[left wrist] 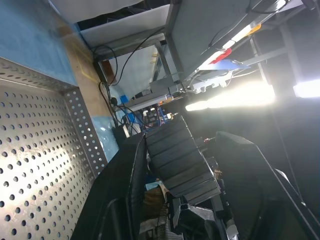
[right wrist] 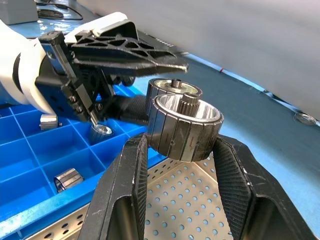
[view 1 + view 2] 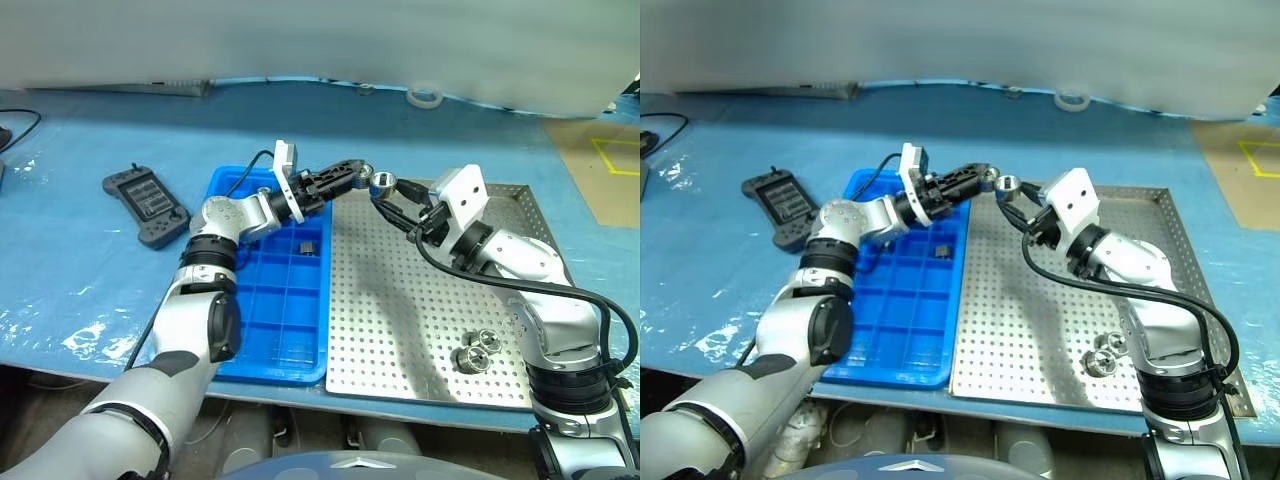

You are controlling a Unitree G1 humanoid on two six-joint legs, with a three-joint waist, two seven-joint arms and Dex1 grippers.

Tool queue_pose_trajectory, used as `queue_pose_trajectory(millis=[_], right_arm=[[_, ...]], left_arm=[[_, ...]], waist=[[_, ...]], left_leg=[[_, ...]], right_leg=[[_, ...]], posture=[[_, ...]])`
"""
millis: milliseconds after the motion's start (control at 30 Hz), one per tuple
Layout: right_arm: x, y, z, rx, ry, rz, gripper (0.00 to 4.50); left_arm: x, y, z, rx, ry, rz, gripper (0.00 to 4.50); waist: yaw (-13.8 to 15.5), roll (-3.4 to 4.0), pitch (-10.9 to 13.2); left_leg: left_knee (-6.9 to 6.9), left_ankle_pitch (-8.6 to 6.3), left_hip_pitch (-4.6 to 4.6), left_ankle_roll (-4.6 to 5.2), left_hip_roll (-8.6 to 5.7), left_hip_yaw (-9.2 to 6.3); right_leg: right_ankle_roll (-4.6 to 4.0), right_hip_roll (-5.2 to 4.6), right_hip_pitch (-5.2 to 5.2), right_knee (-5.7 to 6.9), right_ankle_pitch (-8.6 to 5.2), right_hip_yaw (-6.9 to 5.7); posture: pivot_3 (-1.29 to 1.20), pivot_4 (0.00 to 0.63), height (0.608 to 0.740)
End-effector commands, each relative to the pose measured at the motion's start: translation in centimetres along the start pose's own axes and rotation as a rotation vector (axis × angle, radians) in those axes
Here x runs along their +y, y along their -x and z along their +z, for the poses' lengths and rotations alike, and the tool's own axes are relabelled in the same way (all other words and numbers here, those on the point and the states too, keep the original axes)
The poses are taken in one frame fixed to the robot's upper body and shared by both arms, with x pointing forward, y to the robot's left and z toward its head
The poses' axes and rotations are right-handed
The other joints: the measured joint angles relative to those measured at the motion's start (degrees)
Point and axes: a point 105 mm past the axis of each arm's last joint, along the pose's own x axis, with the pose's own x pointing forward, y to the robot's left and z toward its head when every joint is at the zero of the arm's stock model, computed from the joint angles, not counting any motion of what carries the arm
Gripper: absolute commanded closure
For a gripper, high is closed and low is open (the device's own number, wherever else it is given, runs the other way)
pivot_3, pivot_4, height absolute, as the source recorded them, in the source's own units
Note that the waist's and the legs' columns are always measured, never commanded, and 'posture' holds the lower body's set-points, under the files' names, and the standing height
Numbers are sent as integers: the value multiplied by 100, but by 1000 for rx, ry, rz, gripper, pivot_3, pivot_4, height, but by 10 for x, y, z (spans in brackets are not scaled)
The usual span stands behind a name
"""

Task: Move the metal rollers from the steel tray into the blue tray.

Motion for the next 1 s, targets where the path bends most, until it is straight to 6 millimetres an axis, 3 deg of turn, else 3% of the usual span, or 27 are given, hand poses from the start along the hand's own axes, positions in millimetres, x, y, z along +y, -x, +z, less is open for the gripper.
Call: queue_pose_trajectory(millis=[33, 133, 300, 633, 1000], right_arm=[[-1, 2, 13, -41, 52, -6, 2890], [-1, 3, 13, -37, 53, -10, 2890], [-1, 3, 12, -34, 54, -13, 2890], [-4, 2, 9, -30, 53, -16, 2890], [-4, 3, 3, -16, 63, -22, 2890]], left_arm=[[-12, -4, 4, -3, -32, -44, 2291], [-11, -4, 3, 0, -29, -39, 2291], [-9, -6, 2, -3, -31, -31, 3157], [-11, -9, -3, 25, -41, -44, 3157], [-3, -4, 10, -26, -102, 30, 3157]], waist=[[-3, 0, 0], [-1, 0, 0], [2, 0, 0], [0, 0, 0], [-2, 0, 0]], left_leg=[[0, 0, 0, 0, 0, 0], [0, 0, -1, 0, 0, 0], [0, 0, -3, 0, 0, 0], [2, 0, -4, 1, 0, 0], [5, 0, -4, 1, 0, 0]], right_leg=[[0, 0, -1, 1, 0, 0], [0, 0, -3, 2, 0, 0], [0, 0, -4, 1, 0, 0], [0, 0, -5, 2, 0, 0], [0, 0, -5, 5, 1, 0]], posture=[[-369, 150, 740], [-373, 150, 740], [-373, 150, 740], [-373, 150, 740], [-373, 150, 740]])
